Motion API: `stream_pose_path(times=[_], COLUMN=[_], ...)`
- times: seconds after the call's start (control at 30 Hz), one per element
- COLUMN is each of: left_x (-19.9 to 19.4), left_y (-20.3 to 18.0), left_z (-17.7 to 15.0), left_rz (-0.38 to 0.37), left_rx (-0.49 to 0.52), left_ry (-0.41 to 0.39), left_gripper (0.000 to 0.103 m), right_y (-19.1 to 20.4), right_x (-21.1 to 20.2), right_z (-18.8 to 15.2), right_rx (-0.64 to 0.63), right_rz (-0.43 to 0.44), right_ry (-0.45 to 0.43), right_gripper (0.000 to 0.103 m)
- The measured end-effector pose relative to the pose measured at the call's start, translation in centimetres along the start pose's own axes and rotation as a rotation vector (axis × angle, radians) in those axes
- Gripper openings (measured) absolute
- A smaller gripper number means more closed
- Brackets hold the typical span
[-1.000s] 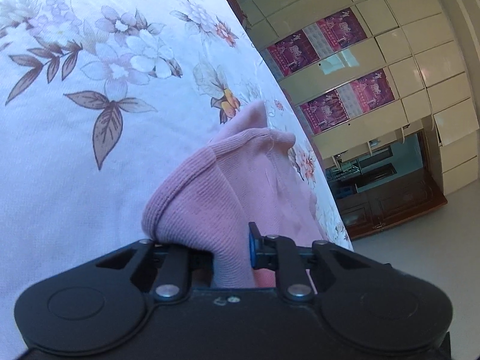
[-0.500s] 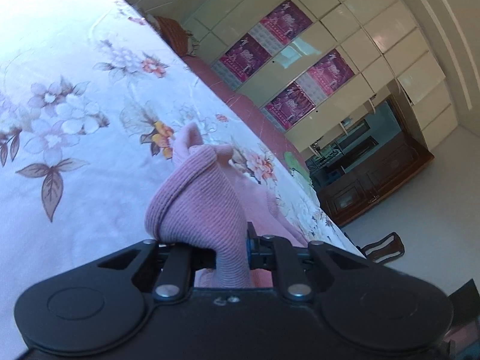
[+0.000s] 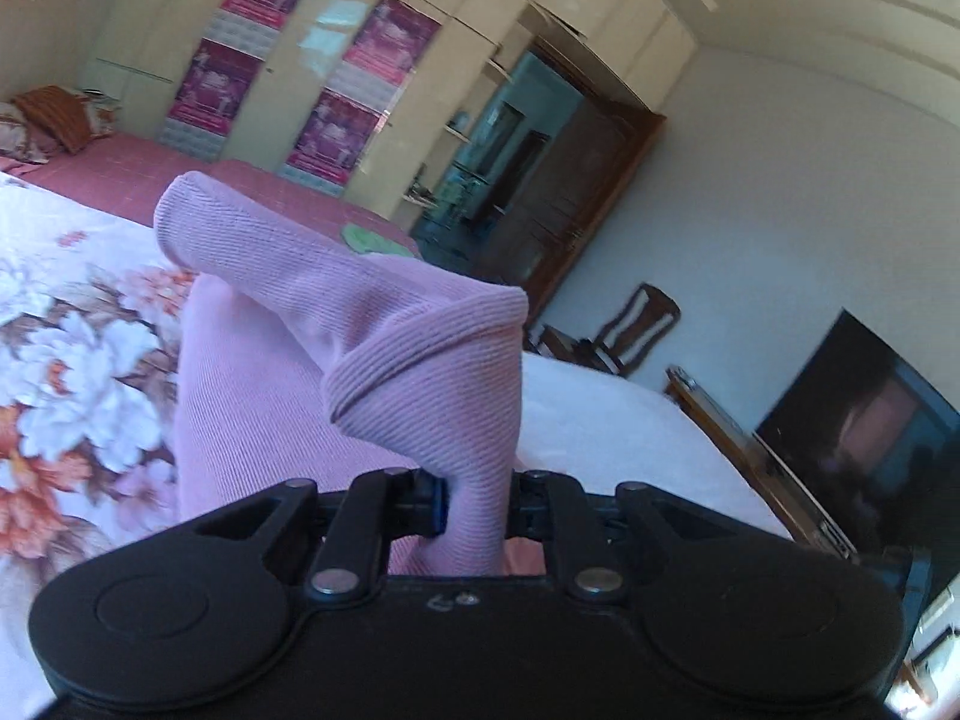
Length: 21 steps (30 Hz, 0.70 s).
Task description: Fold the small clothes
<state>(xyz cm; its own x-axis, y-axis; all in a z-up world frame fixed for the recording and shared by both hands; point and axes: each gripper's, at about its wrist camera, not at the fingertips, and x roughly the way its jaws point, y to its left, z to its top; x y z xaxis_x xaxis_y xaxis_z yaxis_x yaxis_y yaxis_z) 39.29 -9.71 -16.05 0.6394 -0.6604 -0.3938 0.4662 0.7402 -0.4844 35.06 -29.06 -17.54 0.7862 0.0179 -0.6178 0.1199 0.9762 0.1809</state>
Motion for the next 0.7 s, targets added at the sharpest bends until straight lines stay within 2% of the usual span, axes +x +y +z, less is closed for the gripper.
stream_pose_path(times=[0.13,0.2,0.3,0.4,0.47,0.53,0.6,0.63,0.67,0.7], left_x=[3.8,5.5,6.3,4.9,3.9,2.6,1.8,1.3,0.8,0.3], left_y=[-3.0,-3.9,-3.6,-4.5,-5.4,-5.9,-6.0,-5.7,-5.3,-4.7], left_z=[-3.4,-5.5,-7.2,-7.5,-7.7,-8.0,-8.0,-7.7,-7.2,-6.8], left_rz=[-0.051,-0.016,0.017,0.018,0.010,0.000,0.006,0.013,0.027,0.042], left_rx=[0.057,0.109,0.117,0.193,0.239,0.283,0.278,0.252,0.221,0.196], left_ry=[0.121,0.181,0.256,0.246,0.246,0.220,0.225,0.226,0.219,0.208], left_gripper=[0.012,0.012,0.019,0.038,0.067,0.068,0.068,0.068,0.068,0.068], right_y=[-4.3,-6.2,-8.2,-9.0,-9.1,-9.3,-8.9,-8.6,-8.5,-8.3], right_x=[-1.8,-2.8,-4.0,-5.7,-6.4,-7.1,-7.3,-7.3,-7.2,-7.2], right_z=[0.0,-0.1,-0.3,-0.5,-0.3,0.2,0.6,0.7,0.8,0.9], right_rx=[0.055,0.092,0.157,0.195,0.220,0.248,0.263,0.269,0.277,0.279], right_rz=[-0.079,-0.103,-0.098,-0.077,-0.048,-0.022,0.000,0.009,0.026,0.051], right_ry=[-0.011,-0.012,-0.008,-0.019,-0.026,-0.026,-0.017,-0.010,-0.007,-0.003], right_gripper=[0.043,0.043,0.043,0.043,0.043,0.043,0.045,0.062,0.086,0.090])
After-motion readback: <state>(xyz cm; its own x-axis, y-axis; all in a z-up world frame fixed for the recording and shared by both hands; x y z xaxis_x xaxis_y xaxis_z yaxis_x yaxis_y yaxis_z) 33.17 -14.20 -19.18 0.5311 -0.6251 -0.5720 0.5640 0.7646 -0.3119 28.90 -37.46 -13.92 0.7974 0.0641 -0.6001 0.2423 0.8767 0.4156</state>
